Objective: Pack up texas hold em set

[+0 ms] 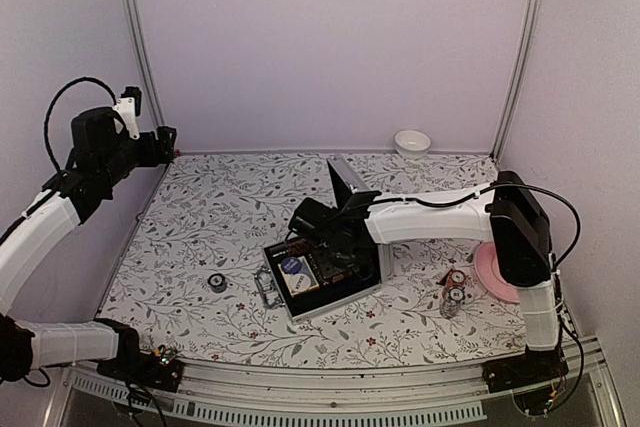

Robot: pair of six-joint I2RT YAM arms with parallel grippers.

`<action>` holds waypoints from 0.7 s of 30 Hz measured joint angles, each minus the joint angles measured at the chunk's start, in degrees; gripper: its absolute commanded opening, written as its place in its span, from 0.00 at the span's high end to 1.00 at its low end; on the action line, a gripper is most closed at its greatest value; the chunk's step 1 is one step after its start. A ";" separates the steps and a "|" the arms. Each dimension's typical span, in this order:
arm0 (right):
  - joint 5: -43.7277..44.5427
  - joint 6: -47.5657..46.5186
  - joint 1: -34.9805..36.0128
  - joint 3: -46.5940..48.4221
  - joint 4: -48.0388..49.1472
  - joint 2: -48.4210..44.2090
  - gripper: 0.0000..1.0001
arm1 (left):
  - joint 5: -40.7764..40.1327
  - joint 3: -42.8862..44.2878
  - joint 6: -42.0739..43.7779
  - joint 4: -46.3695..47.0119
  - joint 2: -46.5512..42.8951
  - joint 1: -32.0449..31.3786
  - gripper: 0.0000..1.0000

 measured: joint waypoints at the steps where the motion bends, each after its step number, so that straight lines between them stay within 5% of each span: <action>1: 0.00 -0.02 -0.09 0.00 -0.02 0.24 0.41 | 0.00 0.00 0.00 0.00 0.00 0.00 0.03; 21: -0.07 0.50 -1.18 0.00 -0.04 1.31 0.39 | -0.04 0.00 0.02 0.00 0.00 0.00 0.03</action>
